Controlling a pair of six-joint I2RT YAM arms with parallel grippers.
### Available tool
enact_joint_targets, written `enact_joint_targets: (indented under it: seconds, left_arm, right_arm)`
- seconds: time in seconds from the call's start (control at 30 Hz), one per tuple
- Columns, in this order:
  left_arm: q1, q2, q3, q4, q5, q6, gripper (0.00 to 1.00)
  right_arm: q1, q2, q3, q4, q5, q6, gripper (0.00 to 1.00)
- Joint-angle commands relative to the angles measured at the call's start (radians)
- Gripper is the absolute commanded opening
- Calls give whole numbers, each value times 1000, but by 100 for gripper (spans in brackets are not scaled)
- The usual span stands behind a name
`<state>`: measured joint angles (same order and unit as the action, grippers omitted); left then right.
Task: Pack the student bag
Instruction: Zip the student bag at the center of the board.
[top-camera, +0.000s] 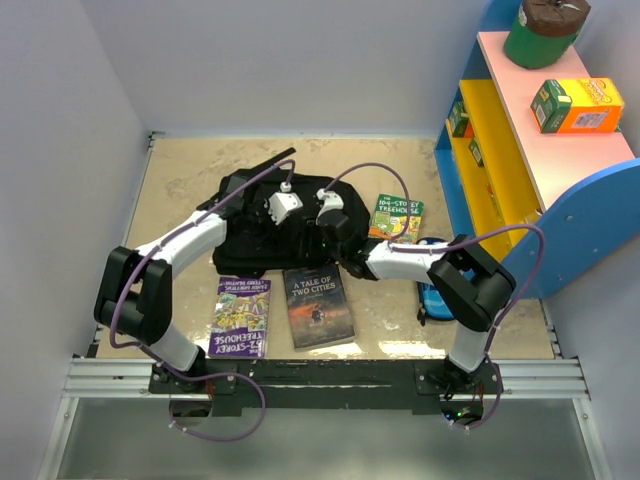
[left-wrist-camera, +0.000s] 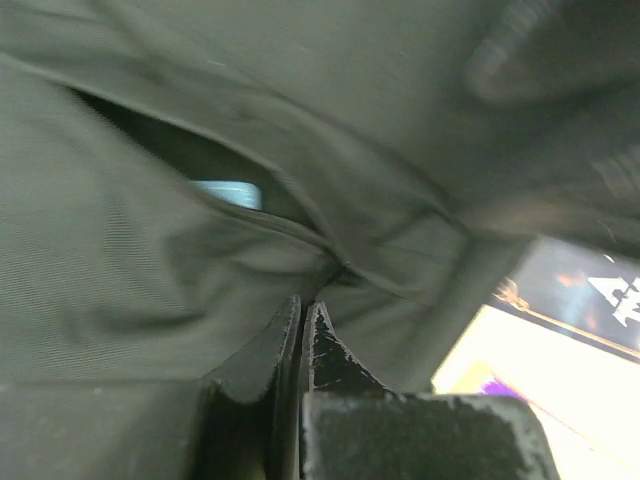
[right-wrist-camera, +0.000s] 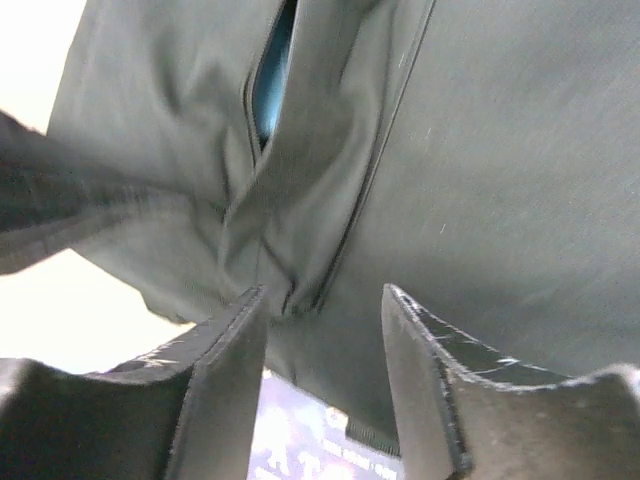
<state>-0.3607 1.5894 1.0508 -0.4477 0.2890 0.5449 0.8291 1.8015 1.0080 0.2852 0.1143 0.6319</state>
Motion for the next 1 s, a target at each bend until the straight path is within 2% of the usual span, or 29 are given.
enact_joint_targets:
  seconds: [0.0,0.2,0.63,0.73,0.87,0.93,0.97]
  left_arm:
    - [31,-9,49,122,-27,-80,0]
    - [32,1,32,110,-14,-66,0]
    - [31,29,52,96,16,-74,0]
    - [32,32,54,106,19,-86,0]
    - [42,52,66,115,29,-111,0]
    - [51,67,77,116,33,-117,0]
    - [55,72,80,118,35,-123,0]
  right_arm:
    - [47,4,-14,123,-2,-58,56]
    - [67,44,10,158,-15,-98,61]
    - [102,173,155,94,56,-123,59]
    - [105,186,173,66,70,-121,52]
    - [111,180,141,77,81,-109,24]
    - [114,173,118,85,87,-106,15]
    - [117,167,112,85,91,-101,3]
